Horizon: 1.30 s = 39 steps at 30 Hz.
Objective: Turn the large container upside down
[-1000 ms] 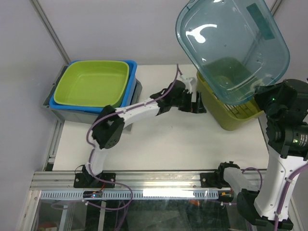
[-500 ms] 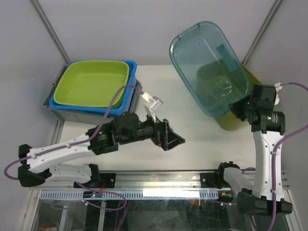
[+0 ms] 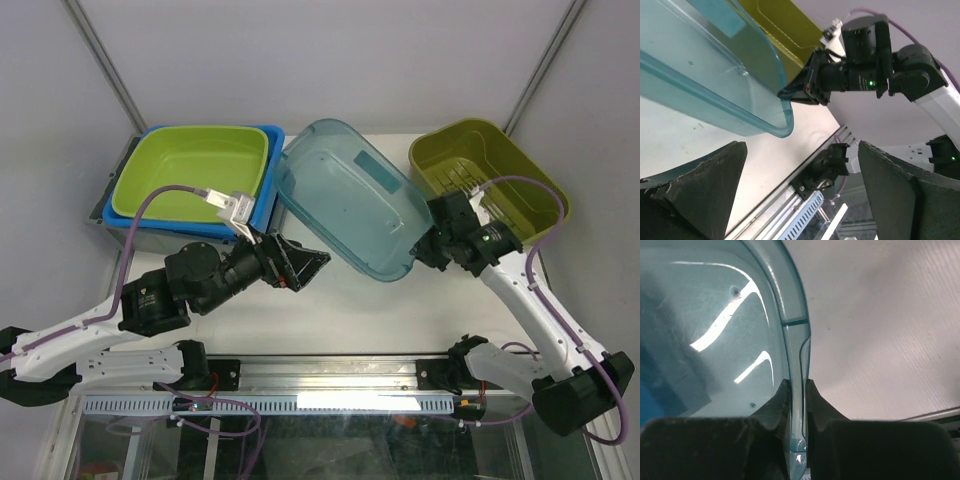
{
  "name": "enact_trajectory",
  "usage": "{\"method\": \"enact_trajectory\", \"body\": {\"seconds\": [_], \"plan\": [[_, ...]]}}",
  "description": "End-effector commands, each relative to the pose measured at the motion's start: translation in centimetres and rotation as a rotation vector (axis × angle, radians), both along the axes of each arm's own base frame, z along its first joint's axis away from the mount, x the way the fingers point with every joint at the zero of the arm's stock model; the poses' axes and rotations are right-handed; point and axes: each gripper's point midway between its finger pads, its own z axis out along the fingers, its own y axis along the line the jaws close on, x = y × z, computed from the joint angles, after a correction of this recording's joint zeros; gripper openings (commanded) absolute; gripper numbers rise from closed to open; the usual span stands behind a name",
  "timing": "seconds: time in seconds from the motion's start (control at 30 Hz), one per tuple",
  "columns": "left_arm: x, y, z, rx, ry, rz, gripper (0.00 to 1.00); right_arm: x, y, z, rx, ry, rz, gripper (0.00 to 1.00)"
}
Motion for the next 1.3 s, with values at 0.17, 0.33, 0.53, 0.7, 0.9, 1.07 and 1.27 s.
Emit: {"method": "enact_trajectory", "body": {"seconds": [0.17,0.33,0.53,0.7,0.9,1.07,1.27], "plan": [[1.1,1.8,-0.1,-0.012,0.000,0.100,0.99,-1.1,-2.7,-4.2,-0.023,0.024,-0.217,0.00],[1.6,1.2,-0.6,0.020,0.003,0.113,0.99,-1.4,-1.3,-4.6,-0.029,0.025,-0.047,0.15],[2.4,0.6,0.6,0.030,-0.011,0.143,0.99,-1.3,-1.9,-1.1,-0.099,-0.138,0.121,0.92],[3.1,0.8,1.7,0.034,-0.030,0.184,0.99,-1.1,2.1,3.6,-0.035,-0.376,0.475,0.94],[3.8,1.8,3.4,-0.007,0.008,0.259,0.99,-4.2,10.5,4.1,0.105,-0.498,0.935,0.90],[5.0,4.4,4.0,0.003,0.054,0.391,0.99,-5.8,15.1,0.4,-0.090,-0.475,1.164,0.89],[7.9,7.2,3.0,0.069,0.087,0.448,0.99,-4.9,16.4,-4.3,-0.240,-0.393,1.233,0.86]]}}
